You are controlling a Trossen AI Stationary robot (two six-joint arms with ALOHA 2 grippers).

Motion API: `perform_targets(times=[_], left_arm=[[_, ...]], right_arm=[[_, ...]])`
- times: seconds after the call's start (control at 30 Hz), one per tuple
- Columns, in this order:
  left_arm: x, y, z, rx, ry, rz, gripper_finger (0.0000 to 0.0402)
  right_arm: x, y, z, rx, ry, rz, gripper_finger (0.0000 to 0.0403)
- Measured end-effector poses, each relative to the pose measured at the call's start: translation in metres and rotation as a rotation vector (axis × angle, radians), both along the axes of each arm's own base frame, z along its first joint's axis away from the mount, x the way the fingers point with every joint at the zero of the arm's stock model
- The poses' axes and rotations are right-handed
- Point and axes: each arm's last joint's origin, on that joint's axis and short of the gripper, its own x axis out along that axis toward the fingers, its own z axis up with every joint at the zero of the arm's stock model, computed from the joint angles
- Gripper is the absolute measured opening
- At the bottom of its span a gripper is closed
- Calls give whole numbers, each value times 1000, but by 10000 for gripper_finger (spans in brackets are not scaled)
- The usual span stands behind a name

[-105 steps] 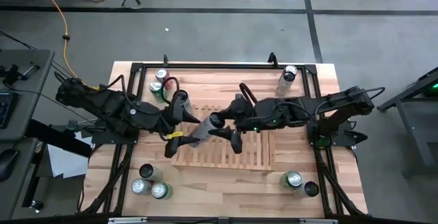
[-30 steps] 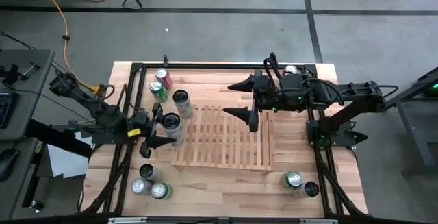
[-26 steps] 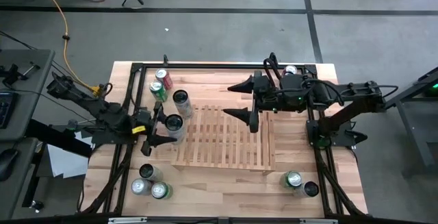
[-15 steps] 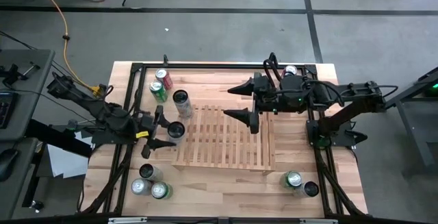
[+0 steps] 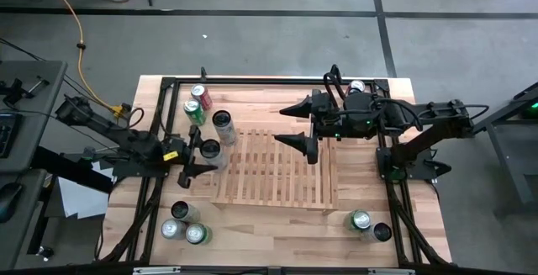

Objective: Place canned beverage on shelf
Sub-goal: Put the top white pink soda can aligned with other white pink soda can on the shelf

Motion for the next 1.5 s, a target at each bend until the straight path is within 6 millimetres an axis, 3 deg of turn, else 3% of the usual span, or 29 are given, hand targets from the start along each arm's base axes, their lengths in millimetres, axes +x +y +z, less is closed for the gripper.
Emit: perform_targets(times=[0.43,0.83,0.93,1.0,1.2,1.5], left_arm=[[17,10,-11,25,72,93,247],[19,11,-12,13,80,111,246],[19,11,-12,14,82,111,246],[19,11,-12,14,84,111,246],[19,11,-13,18,94,114,246],[19,11,-14,13,103,116,246]], right_arm=[[7,1,-5,70,6,-14,348],[90,19,-60,116,-6,82,339],[107,22,-70,121,-55,95,302],[114,23,-74,139,-89,82,254],[125,24,-82,107,-124,24,28],[126,14,-84,54,-127,-135,5]])
